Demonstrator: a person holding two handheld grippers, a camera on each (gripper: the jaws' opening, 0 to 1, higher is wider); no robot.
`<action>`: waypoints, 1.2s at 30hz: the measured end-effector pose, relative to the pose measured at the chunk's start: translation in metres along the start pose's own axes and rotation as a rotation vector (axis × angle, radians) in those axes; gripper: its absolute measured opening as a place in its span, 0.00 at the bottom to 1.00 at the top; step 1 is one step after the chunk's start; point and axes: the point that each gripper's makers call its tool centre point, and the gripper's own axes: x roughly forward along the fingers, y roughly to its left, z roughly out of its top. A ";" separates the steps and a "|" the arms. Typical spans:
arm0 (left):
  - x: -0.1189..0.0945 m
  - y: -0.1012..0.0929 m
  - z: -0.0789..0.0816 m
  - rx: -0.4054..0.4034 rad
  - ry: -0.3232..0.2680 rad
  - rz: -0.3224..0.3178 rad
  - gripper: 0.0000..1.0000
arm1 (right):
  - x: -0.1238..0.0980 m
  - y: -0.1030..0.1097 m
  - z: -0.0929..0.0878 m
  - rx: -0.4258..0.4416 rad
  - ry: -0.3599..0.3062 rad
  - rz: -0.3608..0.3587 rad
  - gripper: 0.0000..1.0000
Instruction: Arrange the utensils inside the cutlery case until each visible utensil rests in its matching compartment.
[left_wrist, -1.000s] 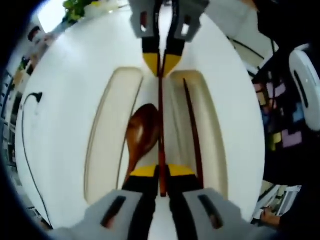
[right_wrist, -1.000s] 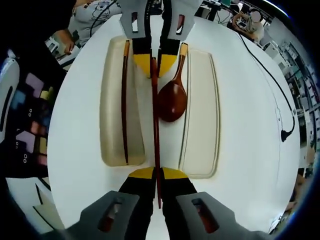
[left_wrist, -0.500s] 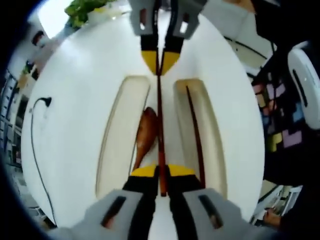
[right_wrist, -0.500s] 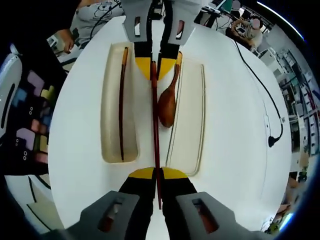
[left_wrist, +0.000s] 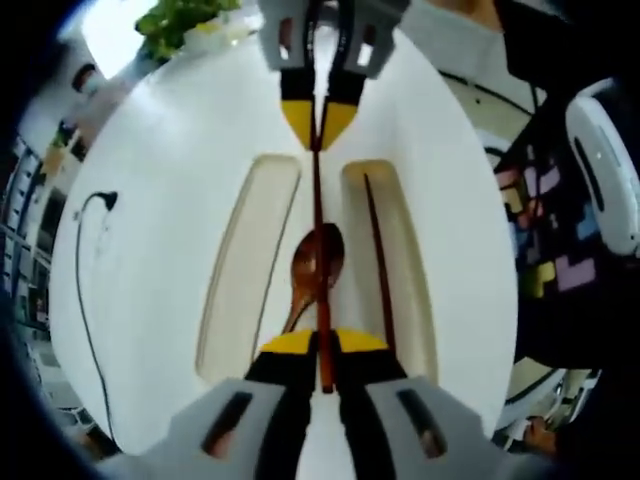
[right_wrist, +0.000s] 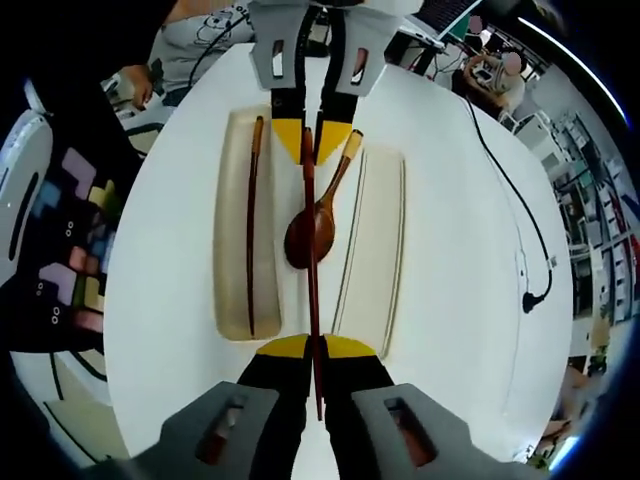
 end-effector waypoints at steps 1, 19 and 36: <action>-0.001 -0.001 -0.002 -0.001 0.002 0.003 0.06 | -0.001 0.001 0.003 -0.006 -0.004 -0.002 0.01; -0.012 -0.037 -0.035 -0.083 0.001 -0.046 0.06 | 0.004 0.025 0.040 -0.077 -0.039 0.045 0.01; -0.010 -0.061 -0.047 -0.104 0.005 -0.104 0.06 | 0.016 0.052 0.046 -0.067 -0.031 0.127 0.01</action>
